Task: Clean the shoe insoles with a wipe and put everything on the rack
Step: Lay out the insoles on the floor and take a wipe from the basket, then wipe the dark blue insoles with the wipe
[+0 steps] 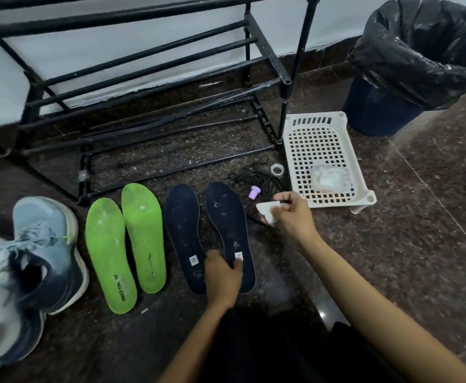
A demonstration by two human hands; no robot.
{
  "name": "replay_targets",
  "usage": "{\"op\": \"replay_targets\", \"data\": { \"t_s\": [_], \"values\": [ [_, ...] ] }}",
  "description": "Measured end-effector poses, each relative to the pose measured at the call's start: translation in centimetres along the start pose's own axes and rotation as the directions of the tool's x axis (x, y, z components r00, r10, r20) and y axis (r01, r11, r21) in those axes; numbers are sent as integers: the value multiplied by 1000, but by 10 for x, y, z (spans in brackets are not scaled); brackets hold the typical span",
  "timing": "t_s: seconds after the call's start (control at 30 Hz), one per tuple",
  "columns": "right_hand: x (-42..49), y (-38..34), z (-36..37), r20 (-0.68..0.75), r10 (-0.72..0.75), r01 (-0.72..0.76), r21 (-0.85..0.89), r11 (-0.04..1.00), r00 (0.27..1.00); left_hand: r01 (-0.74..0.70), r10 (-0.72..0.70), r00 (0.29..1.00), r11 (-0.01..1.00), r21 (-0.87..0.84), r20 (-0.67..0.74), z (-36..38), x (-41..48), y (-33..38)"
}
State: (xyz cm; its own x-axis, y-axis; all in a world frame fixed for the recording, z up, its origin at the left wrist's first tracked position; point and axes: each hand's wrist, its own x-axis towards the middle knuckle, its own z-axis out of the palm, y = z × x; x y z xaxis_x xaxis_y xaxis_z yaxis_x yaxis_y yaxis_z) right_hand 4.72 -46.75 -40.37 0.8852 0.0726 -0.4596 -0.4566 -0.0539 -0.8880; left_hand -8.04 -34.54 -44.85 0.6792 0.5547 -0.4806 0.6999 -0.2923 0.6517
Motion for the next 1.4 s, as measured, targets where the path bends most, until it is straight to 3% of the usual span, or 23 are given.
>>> {"op": "replay_targets", "data": {
  "t_s": [0.17,0.27,0.5,0.8,1.0,1.13,1.4],
  "values": [
    [-3,17,8,-7,198,-198,52,979,980,40,-42,999,998,50,30,-2,11,-2],
    [-4,18,6,-11,277,-275,95,957,961,-12,13,997,1000,-10,77,-6,18,-5],
    [-14,10,6,53,289,-292,67,954,956,-46,80,991,952,-302,103,-23,8,-3],
    [-52,-38,25,173,315,-344,174,923,933,-193,203,978,844,-500,-34,-81,-21,22],
    [-90,-104,39,130,172,-196,200,960,976,-278,264,958,769,-575,-110,-132,-45,60],
    [-114,-151,41,151,110,-120,57,991,982,-321,286,945,696,-642,-162,-172,-66,95],
    [-179,-235,54,165,-106,116,-52,992,981,-385,332,918,622,-682,-216,-242,-116,153]
  ]
}}
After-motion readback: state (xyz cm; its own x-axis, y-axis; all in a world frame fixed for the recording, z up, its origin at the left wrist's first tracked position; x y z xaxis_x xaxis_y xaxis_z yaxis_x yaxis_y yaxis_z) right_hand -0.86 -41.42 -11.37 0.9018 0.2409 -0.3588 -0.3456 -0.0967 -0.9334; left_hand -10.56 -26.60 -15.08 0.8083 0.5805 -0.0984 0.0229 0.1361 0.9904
